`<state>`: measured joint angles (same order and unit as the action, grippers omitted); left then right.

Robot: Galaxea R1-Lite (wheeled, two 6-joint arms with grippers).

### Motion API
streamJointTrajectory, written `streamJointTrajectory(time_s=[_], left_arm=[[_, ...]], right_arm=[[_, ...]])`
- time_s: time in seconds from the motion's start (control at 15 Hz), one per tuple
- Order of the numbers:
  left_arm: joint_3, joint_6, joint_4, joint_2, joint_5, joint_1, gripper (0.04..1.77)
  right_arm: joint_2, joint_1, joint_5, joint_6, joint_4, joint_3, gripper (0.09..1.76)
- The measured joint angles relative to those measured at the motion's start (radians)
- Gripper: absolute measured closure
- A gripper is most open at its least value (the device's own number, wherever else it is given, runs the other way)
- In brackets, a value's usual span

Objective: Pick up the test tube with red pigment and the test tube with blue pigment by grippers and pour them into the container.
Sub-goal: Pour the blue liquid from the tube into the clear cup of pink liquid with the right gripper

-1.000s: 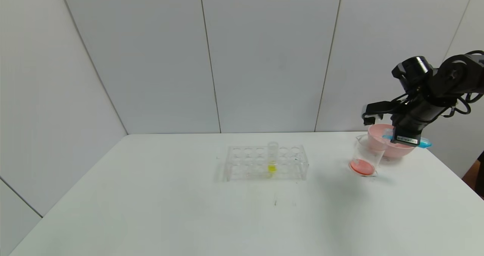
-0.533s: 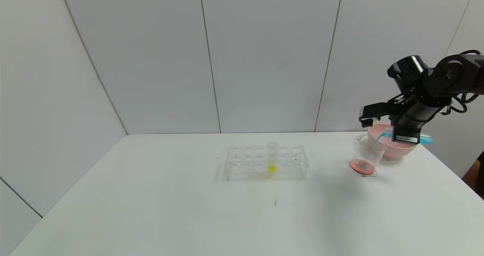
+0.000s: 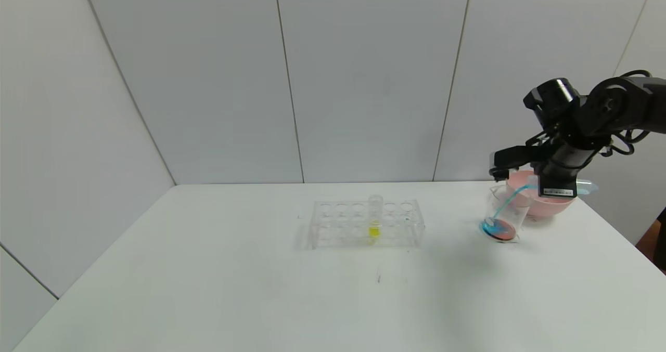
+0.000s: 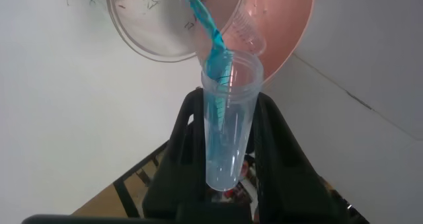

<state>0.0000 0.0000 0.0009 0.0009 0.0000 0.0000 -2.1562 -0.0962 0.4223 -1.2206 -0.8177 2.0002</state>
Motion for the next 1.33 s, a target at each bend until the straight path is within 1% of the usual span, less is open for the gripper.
streamJointTrajectory(time_s=[0.47,0.6,0.73,0.8,1.33], left_arm=[[0.0,0.0,0.0,0.0,0.0,0.0,0.05],[0.0,0.0,0.0,0.0,0.0,0.0,0.05],[0.0,0.0,0.0,0.0,0.0,0.0,0.05],[0.0,0.0,0.0,0.0,0.0,0.0,0.05],[0.0,0.0,0.0,0.0,0.0,0.0,0.05]], right_arm=[[0.017,-0.01,0.01,-0.085,-0.011,-0.001,1.36],[0.023,-0.018,0.023,-0.088,-0.019,-0.001,1.36],[0.026,-0.031,0.07,-0.089,-0.046,-0.001,1.36],[0.028,-0.037,0.076,-0.089,-0.051,-0.001,1.36],[0.038,-0.051,0.078,-0.082,-0.051,-0.003,1.36]])
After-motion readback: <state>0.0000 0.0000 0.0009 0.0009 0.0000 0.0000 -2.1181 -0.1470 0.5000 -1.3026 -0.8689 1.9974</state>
